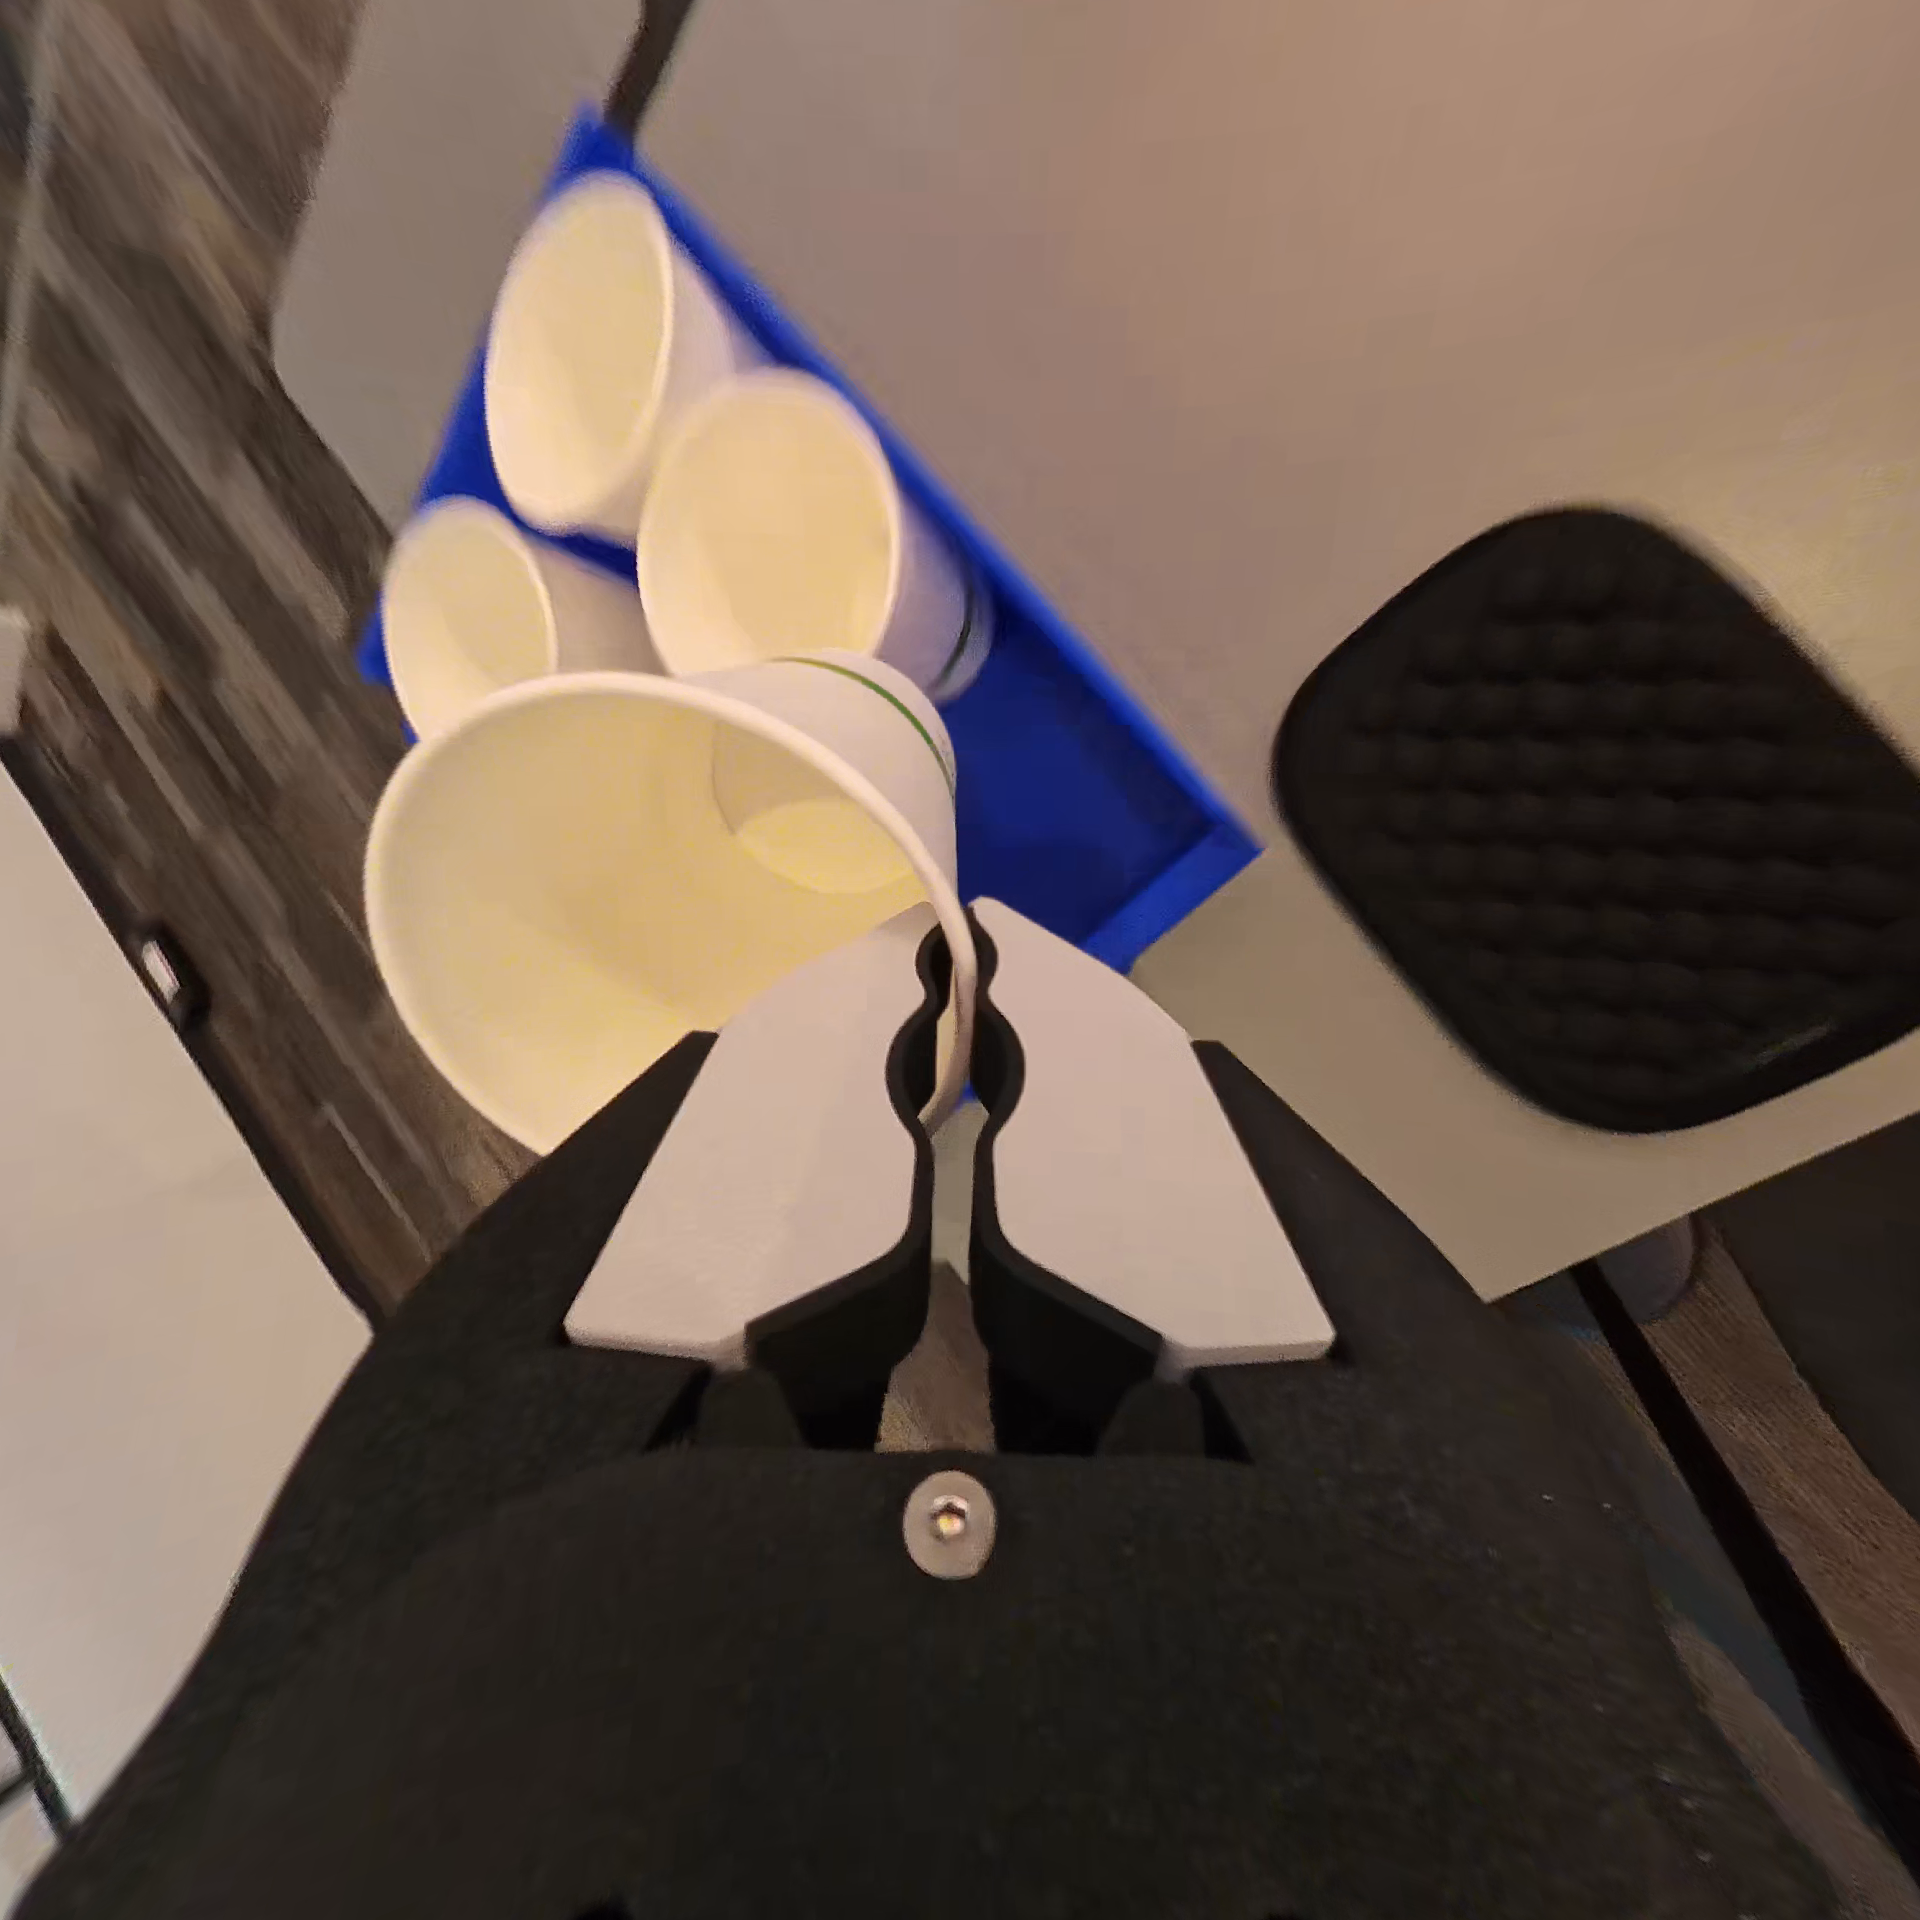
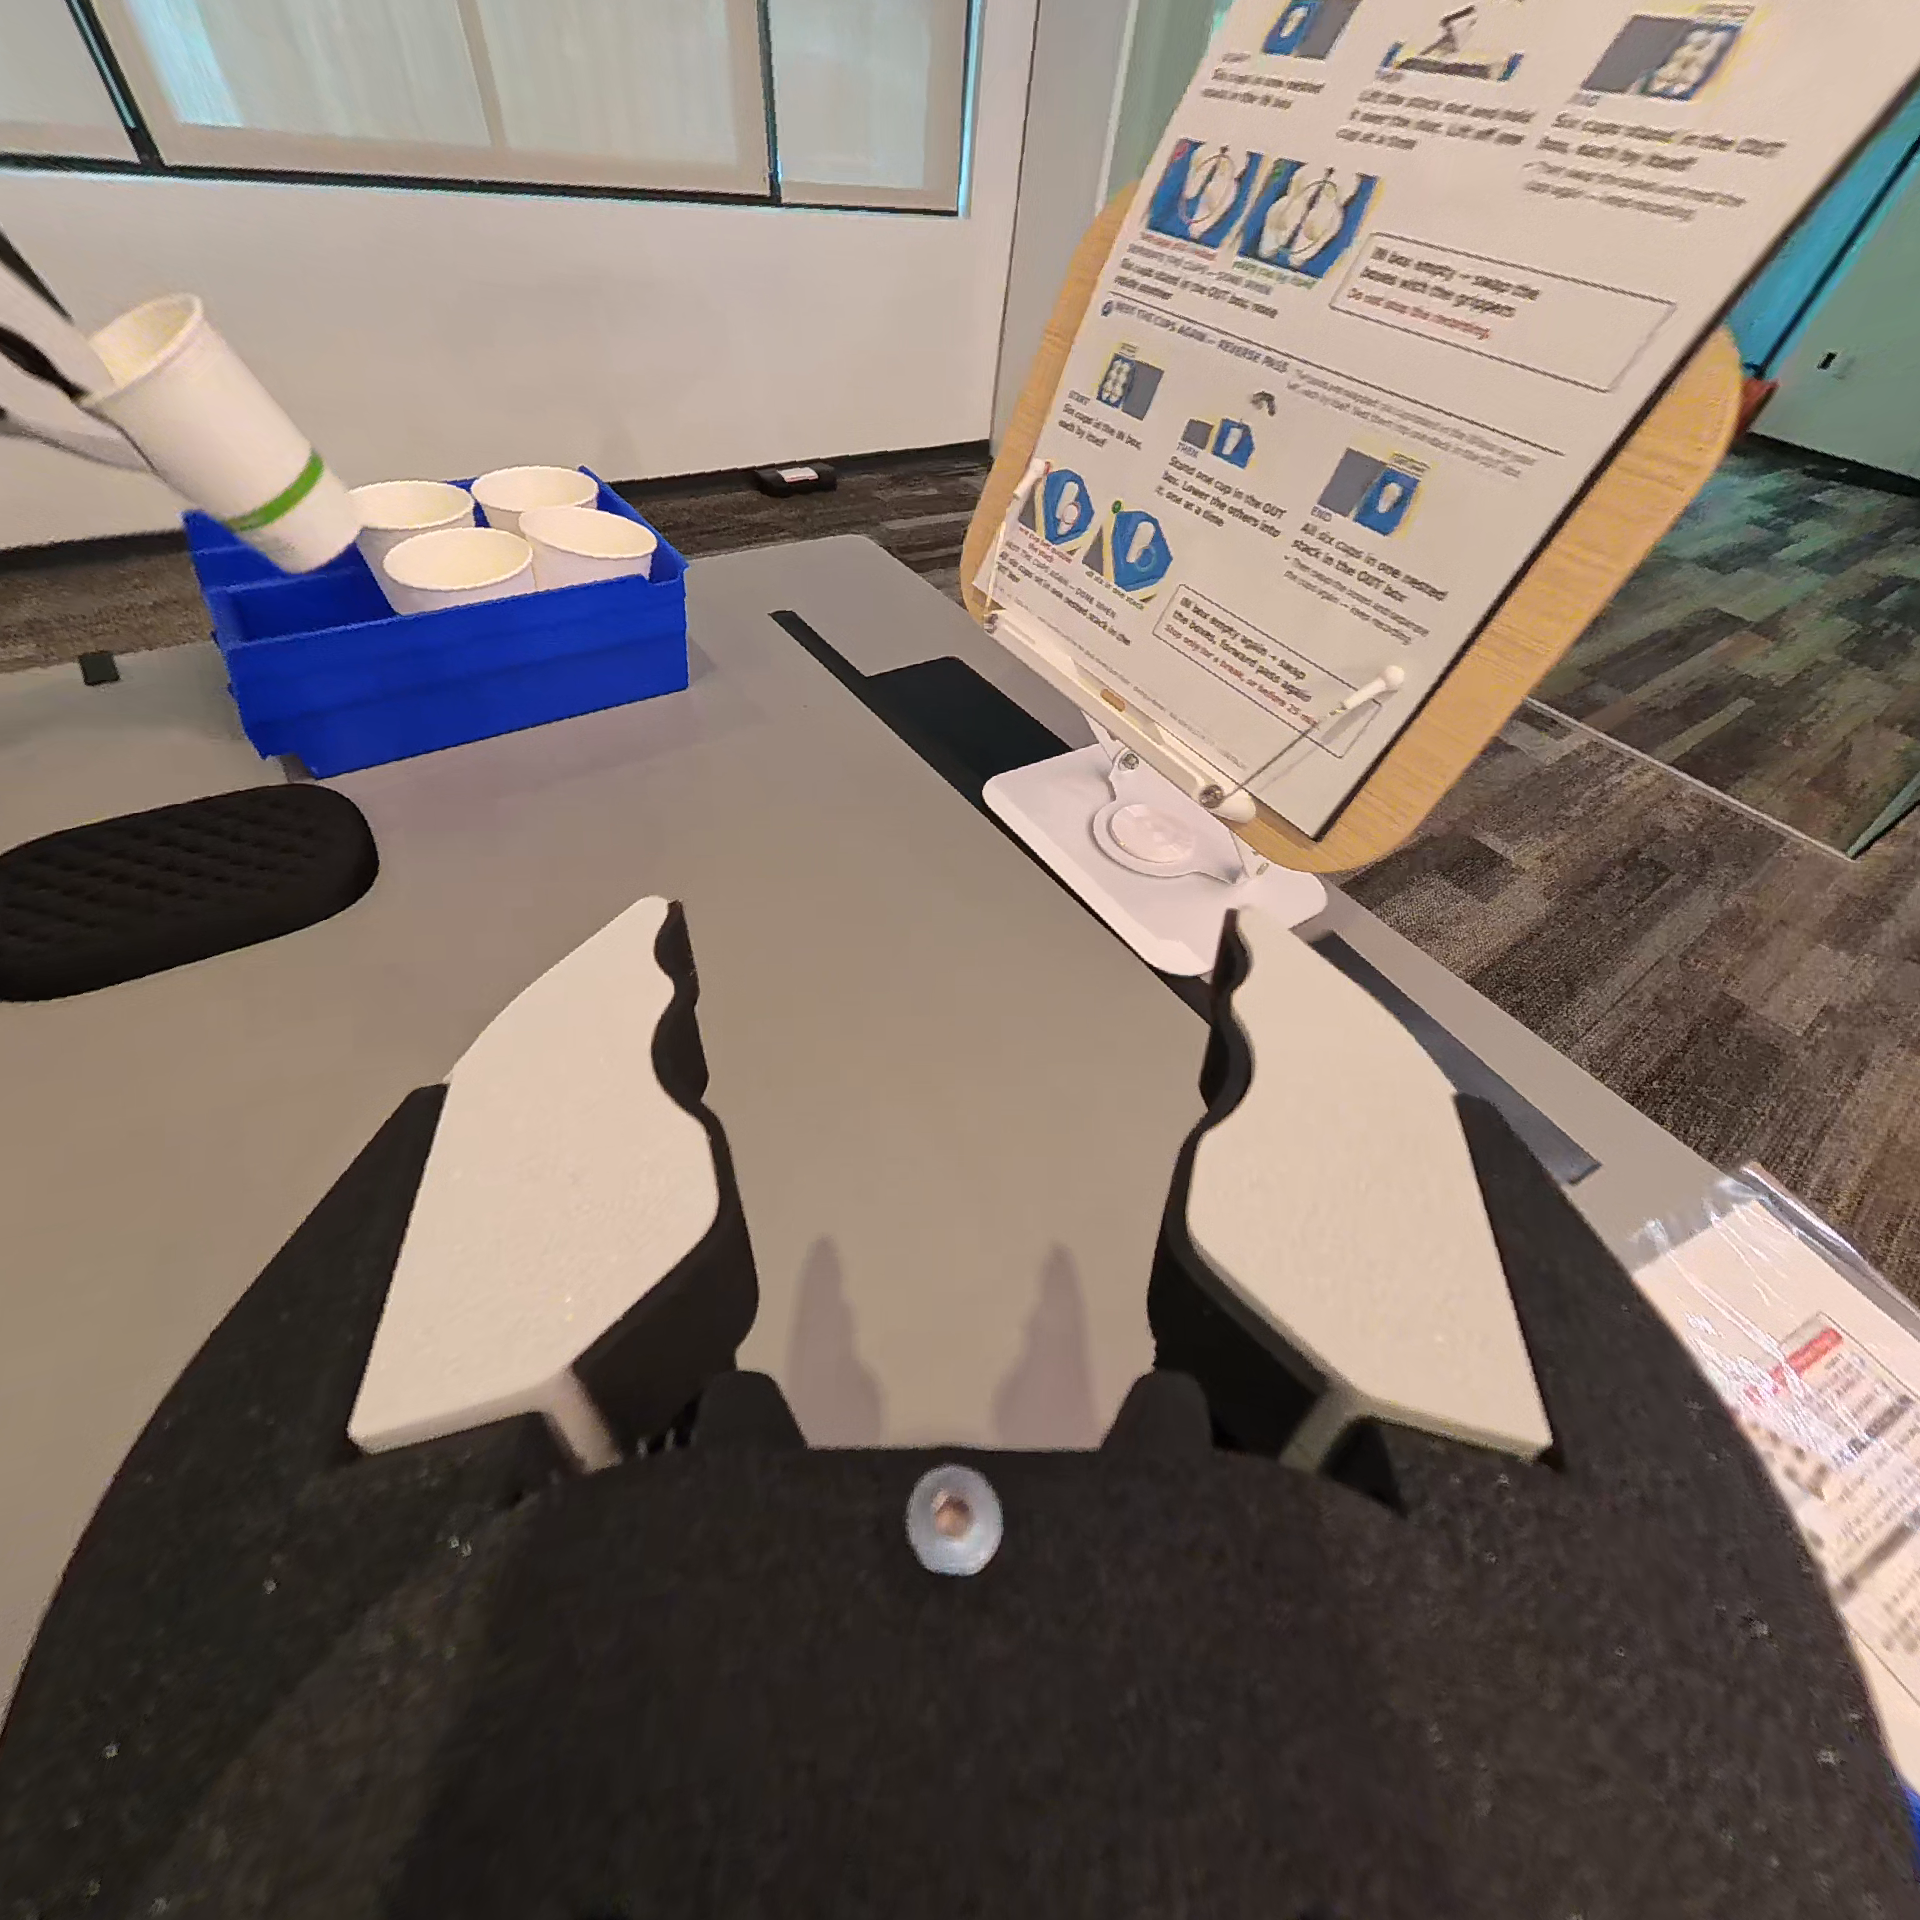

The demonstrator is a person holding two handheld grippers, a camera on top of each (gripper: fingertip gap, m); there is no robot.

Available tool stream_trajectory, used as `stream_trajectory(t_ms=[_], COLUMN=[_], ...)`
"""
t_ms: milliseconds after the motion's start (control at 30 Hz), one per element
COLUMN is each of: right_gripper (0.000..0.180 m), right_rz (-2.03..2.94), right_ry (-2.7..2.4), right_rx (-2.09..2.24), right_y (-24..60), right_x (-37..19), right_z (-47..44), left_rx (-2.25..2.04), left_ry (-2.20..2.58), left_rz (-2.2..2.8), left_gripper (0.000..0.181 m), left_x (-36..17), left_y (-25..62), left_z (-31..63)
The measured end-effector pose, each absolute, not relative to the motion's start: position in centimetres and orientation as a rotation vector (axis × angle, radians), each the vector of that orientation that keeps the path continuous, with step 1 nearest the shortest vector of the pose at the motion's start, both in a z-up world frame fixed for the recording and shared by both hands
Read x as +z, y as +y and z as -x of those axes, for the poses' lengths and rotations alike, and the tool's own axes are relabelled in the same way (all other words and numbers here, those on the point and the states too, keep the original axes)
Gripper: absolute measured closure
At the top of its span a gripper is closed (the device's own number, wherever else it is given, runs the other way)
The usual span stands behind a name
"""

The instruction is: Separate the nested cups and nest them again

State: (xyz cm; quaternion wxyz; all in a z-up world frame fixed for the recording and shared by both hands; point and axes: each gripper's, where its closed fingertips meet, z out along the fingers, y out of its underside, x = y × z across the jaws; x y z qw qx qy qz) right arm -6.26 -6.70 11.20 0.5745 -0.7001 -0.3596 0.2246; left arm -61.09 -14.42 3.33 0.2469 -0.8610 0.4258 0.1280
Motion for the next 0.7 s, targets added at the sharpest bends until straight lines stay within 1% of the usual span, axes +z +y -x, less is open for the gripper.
stream_trajectory(t_ms=[133, 267, 467, 700], right_gripper=[0.088, 0.090, 0.088, 0.083], right_rz=[1.614, 1.573, 1.524, 1.453], right_ry=[-0.959, -1.128, -1.308, -1.401], right_rx=[0.556, 0.599, 0.651, 0.674], right_y=[-7.6, -9.2, -11.5, -12.8], right_x=[10.7, 9.6, 7.7, 6.3], right_z=[9.3, 13.6, 19.6, 23.4], left_rx=[0.246, 0.127, -0.035, -0.140], left_ry=[1.352, 1.599, 1.858, 2.039], left_rz=[2.125, 1.900, 1.663, 1.555], left_gripper=[0.181, 0.181, 0.181, 0.181], left_x=[6.8, 8.2, 7.7, 5.3], left_y=[-14.0, -14.4, -15.4, -16.8], left_z=[53.1, 43.5, 32.3, 26.1])
